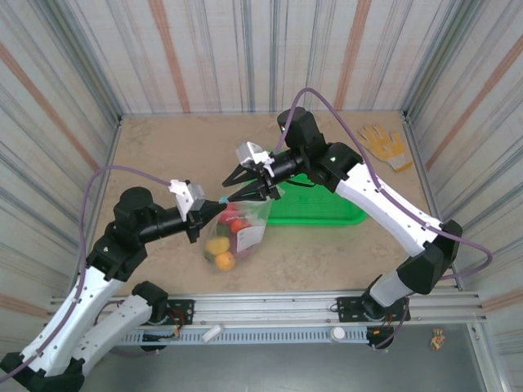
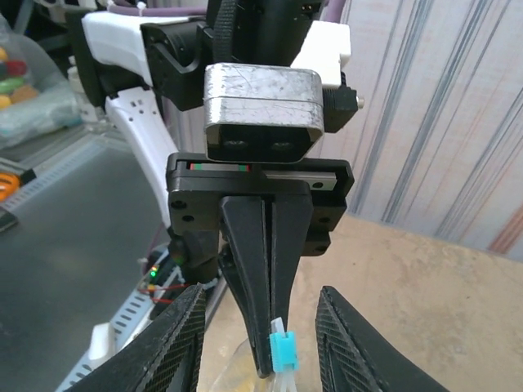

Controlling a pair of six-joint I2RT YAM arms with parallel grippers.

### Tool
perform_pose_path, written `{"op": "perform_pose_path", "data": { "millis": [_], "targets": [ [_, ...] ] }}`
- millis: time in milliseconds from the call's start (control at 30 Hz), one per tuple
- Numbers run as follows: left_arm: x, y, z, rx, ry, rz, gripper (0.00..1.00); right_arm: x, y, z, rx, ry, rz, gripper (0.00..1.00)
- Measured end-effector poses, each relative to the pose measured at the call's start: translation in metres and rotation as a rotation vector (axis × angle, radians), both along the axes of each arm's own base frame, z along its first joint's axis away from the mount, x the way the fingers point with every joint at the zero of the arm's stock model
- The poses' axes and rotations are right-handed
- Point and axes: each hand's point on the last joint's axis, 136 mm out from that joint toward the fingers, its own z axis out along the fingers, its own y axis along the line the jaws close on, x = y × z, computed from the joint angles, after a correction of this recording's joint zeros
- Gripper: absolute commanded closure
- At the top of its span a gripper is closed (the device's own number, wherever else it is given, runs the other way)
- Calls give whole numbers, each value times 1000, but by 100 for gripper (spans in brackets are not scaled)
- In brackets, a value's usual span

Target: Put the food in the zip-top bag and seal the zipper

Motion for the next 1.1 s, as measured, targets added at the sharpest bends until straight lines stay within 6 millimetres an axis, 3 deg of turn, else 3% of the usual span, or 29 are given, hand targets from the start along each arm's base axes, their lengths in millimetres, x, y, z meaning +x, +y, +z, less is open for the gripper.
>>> {"op": "perform_pose_path", "data": {
  "millis": [467, 767, 867, 967, 1100],
  "targets": [
    [-1, 1, 1, 26, -56, -3, 100, 10, 11, -39, -123, 102, -33, 65],
    [1, 1, -1, 36, -62, 7, 100, 6, 11, -47, -163, 122, -35, 98],
    [1, 2, -1, 38, -60, 11, 99, 5, 10, -47, -163, 118, -34, 100],
    [2, 2, -2, 41, -57, 16, 90, 6, 10, -48, -165, 118, -35, 100],
    [3, 3, -2, 43, -60, 26, 87, 6, 11, -47, -163, 116, -36, 100]
  ]
}}
